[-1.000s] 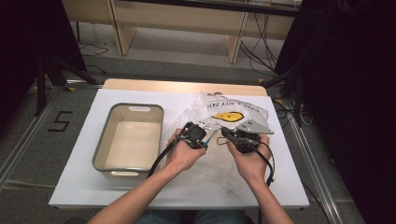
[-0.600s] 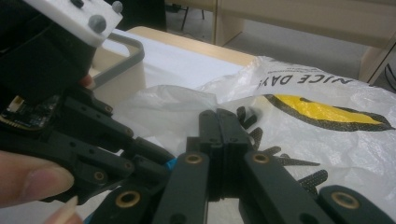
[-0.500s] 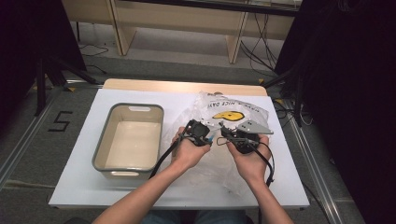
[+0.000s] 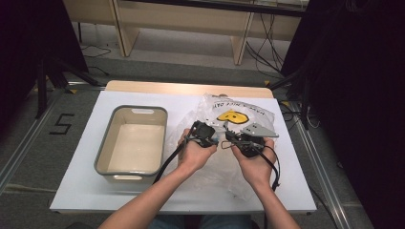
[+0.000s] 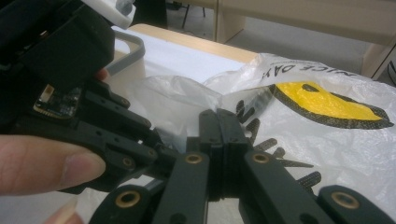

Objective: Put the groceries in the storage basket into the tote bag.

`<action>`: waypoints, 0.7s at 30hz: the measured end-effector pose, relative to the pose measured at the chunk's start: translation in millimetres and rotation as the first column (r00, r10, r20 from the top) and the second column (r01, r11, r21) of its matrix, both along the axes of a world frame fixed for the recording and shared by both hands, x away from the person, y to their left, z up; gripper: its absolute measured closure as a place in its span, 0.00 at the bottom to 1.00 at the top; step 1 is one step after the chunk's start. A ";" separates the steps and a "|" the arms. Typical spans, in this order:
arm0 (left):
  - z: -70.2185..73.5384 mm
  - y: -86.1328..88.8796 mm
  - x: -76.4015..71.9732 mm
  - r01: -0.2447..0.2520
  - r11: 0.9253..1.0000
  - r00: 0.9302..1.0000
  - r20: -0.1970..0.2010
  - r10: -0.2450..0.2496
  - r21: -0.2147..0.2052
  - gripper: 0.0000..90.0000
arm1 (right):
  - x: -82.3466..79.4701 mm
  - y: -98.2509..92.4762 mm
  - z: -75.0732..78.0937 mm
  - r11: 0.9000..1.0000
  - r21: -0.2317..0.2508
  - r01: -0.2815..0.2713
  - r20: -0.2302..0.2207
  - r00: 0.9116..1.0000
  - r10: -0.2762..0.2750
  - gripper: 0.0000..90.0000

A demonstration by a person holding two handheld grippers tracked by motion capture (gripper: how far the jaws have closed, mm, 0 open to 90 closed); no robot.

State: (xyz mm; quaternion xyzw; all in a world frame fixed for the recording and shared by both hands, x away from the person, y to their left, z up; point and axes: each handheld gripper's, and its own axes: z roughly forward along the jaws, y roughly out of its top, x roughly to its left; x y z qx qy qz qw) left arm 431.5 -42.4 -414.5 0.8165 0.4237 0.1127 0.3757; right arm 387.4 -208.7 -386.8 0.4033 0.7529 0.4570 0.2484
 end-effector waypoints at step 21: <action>-5.7 -4.3 7.5 -0.032 0.998 0.999 0.027 0.033 -0.057 0.86 | 0.1 -1.9 0.9 1.000 0.007 0.009 0.009 1.000 -0.009 1.00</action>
